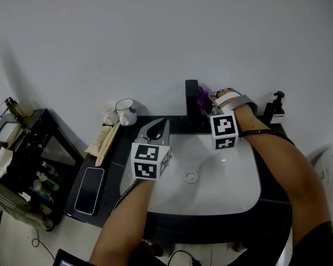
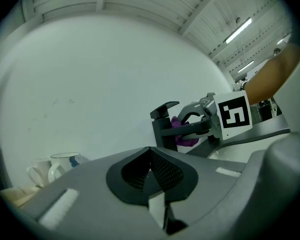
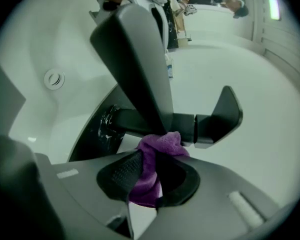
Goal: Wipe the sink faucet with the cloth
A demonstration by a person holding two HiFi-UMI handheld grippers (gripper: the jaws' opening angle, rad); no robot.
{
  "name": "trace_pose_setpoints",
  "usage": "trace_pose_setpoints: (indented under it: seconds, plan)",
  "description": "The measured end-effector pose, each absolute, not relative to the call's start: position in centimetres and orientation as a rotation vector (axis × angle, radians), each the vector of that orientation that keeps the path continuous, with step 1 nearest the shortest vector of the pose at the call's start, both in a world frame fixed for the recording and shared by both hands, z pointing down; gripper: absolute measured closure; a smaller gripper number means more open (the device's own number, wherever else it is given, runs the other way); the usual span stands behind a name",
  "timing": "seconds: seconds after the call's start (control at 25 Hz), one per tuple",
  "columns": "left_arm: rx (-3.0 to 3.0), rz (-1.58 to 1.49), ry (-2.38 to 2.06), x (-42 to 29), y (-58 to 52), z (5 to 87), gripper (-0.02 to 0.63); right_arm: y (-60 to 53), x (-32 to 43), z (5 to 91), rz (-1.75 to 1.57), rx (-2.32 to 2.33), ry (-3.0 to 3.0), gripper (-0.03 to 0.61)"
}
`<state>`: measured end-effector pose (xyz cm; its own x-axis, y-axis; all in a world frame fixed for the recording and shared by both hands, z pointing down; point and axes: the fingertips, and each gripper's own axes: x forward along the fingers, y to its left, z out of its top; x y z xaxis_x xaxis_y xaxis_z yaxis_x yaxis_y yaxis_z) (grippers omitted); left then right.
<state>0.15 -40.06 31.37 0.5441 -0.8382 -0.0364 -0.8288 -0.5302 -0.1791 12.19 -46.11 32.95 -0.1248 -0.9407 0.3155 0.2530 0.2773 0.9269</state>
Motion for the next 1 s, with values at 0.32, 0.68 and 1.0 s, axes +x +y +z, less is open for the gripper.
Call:
trace_pose_setpoints:
  seconds: [0.32,0.68,1.0]
  plan:
    - [-2.606,-0.092,1.411,0.4,-40.0,31.5,0.597,-44.8,11.9,36.7,-1.226,0.611,-1.224,0.499]
    - [-2.606,-0.104,1.383,0.7,-39.8,31.5,0.597,-43.3,11.6,40.1,-1.205,0.584,-1.25,0.499]
    - [-2.591,-0.059,1.475,-1.7,-39.9,31.0,0.597,-36.1,11.1,37.3,-1.163,0.68,-1.411,0.498]
